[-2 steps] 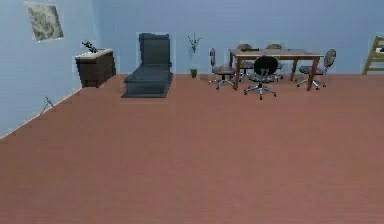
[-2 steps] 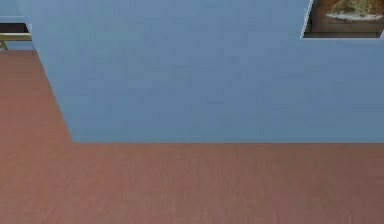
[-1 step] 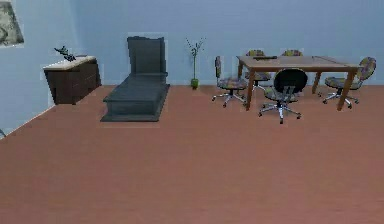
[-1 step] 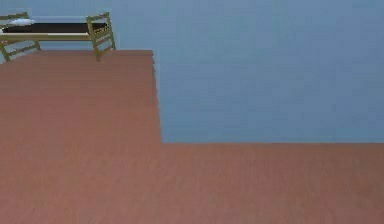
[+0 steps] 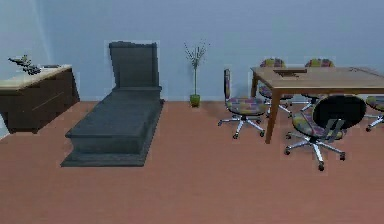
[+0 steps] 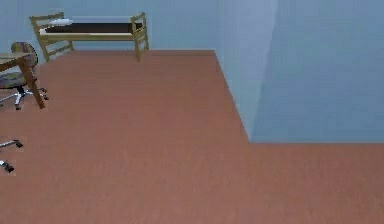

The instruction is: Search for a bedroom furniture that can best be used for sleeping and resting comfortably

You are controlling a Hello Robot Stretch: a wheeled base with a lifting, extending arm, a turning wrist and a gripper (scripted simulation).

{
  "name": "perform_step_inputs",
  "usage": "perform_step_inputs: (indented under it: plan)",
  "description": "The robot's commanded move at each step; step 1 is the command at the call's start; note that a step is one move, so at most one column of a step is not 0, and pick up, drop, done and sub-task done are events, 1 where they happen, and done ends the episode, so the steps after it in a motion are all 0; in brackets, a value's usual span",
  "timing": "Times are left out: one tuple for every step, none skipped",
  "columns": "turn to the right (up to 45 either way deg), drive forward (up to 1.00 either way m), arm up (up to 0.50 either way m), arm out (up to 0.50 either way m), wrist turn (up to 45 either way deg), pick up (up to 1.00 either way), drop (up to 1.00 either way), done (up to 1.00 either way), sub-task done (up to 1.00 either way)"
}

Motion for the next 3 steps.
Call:
perform_step_inputs:
  plan:
    - [0.0,1.0,0.0,0.0,0.0,0.0,0.0,0.0,0.0]
    - [-30.0,0.0,0.0,0.0,0.0,0.0,0.0,0.0,0.0]
    - [0.0,0.0,0.0,0.0,0.0,0.0,0.0,1.0,0.0]
